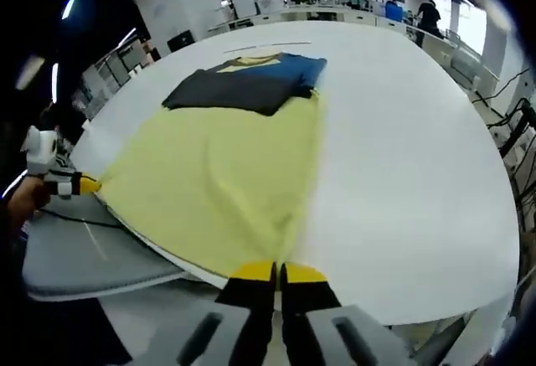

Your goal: Fold the garment on the visible template until the final outline fits inside the template.

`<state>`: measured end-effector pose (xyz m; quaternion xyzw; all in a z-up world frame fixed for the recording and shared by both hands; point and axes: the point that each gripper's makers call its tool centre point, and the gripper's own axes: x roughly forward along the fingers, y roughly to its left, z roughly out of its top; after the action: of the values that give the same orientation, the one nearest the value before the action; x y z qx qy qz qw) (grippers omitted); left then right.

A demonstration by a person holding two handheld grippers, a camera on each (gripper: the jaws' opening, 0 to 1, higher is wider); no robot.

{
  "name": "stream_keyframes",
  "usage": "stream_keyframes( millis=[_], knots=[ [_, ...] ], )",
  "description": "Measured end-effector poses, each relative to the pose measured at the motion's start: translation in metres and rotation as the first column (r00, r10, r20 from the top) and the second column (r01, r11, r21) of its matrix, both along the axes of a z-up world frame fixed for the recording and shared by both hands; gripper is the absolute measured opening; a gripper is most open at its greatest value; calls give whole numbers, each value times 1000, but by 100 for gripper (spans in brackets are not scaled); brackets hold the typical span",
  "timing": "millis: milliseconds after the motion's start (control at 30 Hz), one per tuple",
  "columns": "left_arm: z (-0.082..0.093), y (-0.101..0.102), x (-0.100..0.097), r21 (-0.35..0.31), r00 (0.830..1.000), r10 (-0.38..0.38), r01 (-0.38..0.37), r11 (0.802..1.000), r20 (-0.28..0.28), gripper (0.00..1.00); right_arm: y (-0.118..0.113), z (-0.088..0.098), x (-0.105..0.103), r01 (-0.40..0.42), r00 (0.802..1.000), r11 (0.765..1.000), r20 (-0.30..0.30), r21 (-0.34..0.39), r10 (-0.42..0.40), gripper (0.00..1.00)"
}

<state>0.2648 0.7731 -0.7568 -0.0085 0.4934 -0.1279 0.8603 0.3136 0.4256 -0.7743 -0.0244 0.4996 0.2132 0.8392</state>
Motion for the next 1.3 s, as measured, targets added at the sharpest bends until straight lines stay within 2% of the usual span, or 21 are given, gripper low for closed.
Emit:
stream_keyframes(
  millis=[300, 367, 500, 733, 867, 967, 1067, 1300],
  knots=[
    [3, 0, -16, 22, 999, -29, 30, 999, -34, 0, -1, -1, -22, -28, 999, 1000, -19, -11, 28, 0],
    [3, 1, -20, 18, 998, -35, 37, 999, -55, 0, -1, -1, -29, -26, 999, 1000, -26, -12, 26, 0],
    [10, 1, -20, -5, 998, -37, 36, 999, -58, 0, -4, 1, -26, 19, 999, 1000, -34, 1, -18, 0],
    [38, 6, 10, -31, 999, -29, 30, 999, 27, 0, -1, 27, -5, 22, 999, 1000, 31, 10, -22, 0],
    [61, 8, 27, -18, 996, -33, 34, 999, 80, 0, 2, 43, 13, 23, 997, 999, 75, 28, -25, 0],
    [69, 10, 39, -17, 993, -34, 36, 999, 109, 0, 4, 56, 26, 25, 995, 997, 100, 69, -32, 0],
    [79, 11, 51, -15, 989, -33, 36, 999, 145, 0, 4, 67, 37, 17, 992, 997, 126, 73, -26, 0],
    [92, 16, 68, -21, 984, -32, 36, 999, 176, 0, 11, 88, 60, 11, 985, 994, 169, 107, -29, 0]
  ],
)
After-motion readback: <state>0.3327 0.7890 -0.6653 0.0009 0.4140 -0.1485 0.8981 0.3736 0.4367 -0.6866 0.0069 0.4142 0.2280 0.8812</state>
